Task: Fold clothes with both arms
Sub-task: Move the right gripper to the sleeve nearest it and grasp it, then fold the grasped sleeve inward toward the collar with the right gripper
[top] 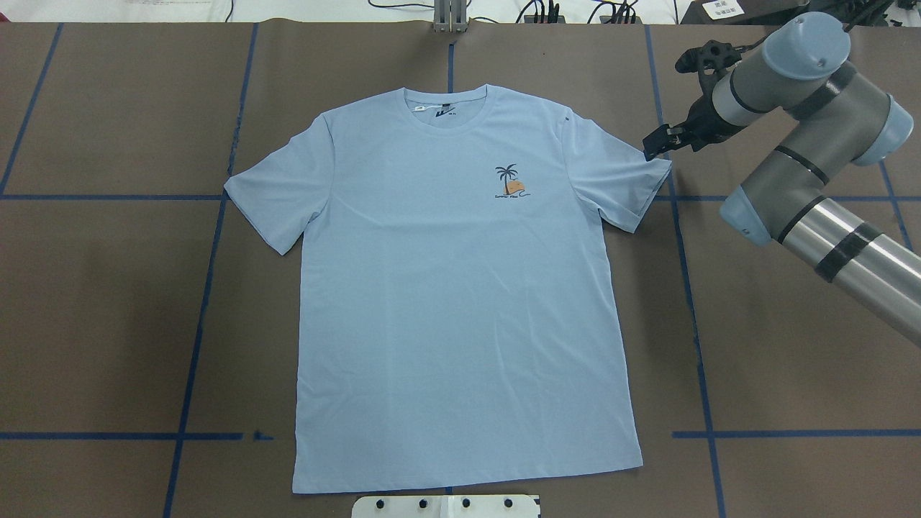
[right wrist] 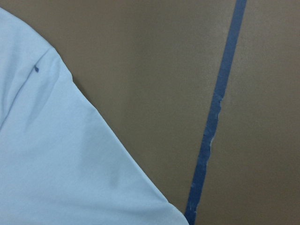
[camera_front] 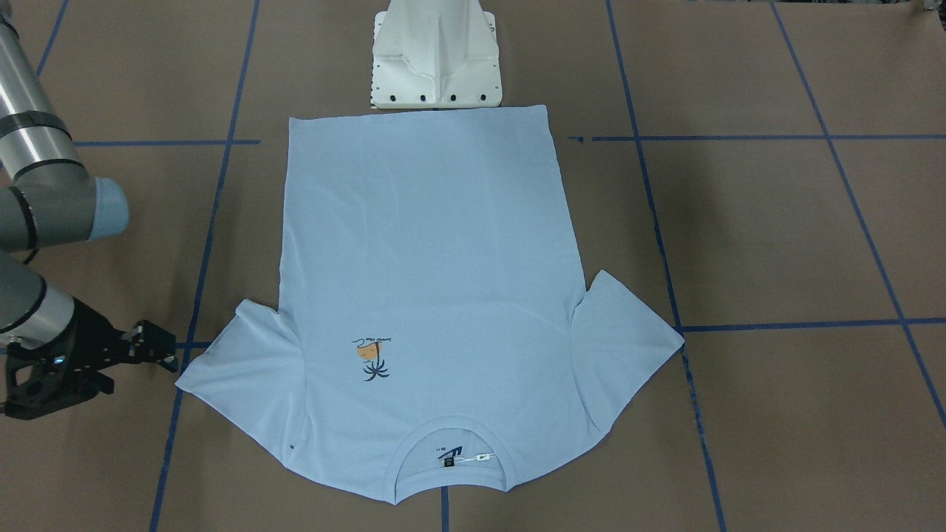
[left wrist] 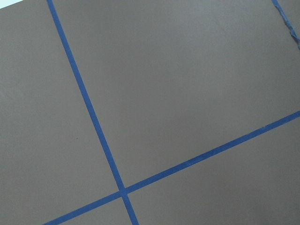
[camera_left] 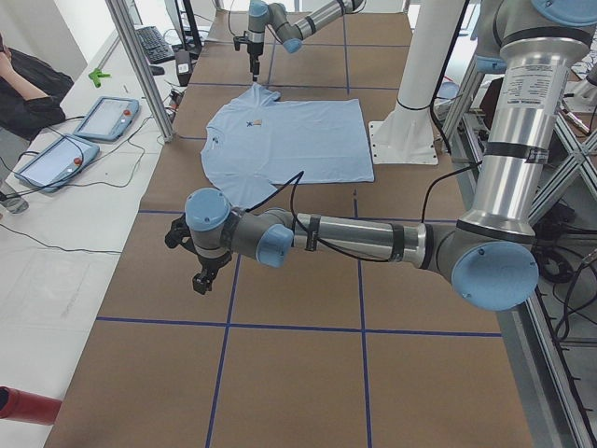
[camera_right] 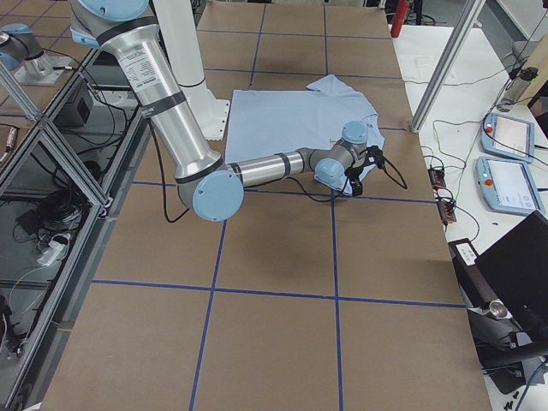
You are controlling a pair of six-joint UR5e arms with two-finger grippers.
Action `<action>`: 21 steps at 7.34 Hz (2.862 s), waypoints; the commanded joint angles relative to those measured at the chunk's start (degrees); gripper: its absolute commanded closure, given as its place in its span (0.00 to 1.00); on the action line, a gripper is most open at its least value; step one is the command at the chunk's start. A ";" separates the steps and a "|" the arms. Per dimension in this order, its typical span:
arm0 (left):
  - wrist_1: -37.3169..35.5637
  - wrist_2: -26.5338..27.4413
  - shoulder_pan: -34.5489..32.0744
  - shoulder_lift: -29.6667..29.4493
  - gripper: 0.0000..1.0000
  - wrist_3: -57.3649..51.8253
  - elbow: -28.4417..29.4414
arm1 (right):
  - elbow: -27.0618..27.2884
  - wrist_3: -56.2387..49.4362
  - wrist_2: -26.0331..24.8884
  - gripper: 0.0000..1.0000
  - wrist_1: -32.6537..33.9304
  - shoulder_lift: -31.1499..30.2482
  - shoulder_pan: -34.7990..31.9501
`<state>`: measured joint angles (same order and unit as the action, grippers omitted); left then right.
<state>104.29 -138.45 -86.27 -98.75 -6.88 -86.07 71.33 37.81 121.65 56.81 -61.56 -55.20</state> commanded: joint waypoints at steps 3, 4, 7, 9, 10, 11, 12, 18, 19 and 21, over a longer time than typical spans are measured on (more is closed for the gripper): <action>0.03 -0.07 -0.04 0.13 0.00 0.02 -0.06 | -2.68 0.51 -1.07 0.08 0.05 0.83 1.50; 0.03 -0.07 -0.04 0.05 0.00 0.02 -0.06 | -2.77 0.51 -0.98 0.17 0.05 0.74 1.50; 0.03 -0.16 -0.13 0.13 0.00 0.02 -0.06 | -3.12 0.43 -0.89 0.81 0.14 0.83 1.50; 0.03 -0.16 -0.31 0.05 0.00 0.11 -0.15 | -2.86 0.34 -0.37 1.00 0.05 1.70 1.50; 0.03 -0.16 -0.39 0.05 0.00 0.11 -0.15 | -2.16 0.51 0.16 1.00 -0.12 1.88 1.41; 0.03 -0.16 -0.48 0.05 0.00 0.11 -0.15 | -0.68 0.60 0.51 1.00 -0.21 1.88 1.41; 0.03 -0.16 -0.57 0.05 0.00 0.11 -0.15 | 0.03 0.69 0.86 1.00 -0.30 3.27 1.50; -0.14 -0.07 -1.62 -0.13 0.00 0.11 0.03 | -14.65 15.10 -13.53 1.00 1.90 25.30 11.69; -0.05 -0.07 -1.62 -0.30 0.00 0.11 -0.06 | -15.25 14.84 -17.55 0.01 1.72 24.91 13.17; -0.05 -0.07 -1.54 -0.83 0.00 2.37 -0.15 | -15.25 15.01 -19.70 0.00 0.76 24.65 14.15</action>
<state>104.23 -138.52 -87.83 -99.18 -6.19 -86.14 56.63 52.71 103.43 58.12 -37.08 -41.68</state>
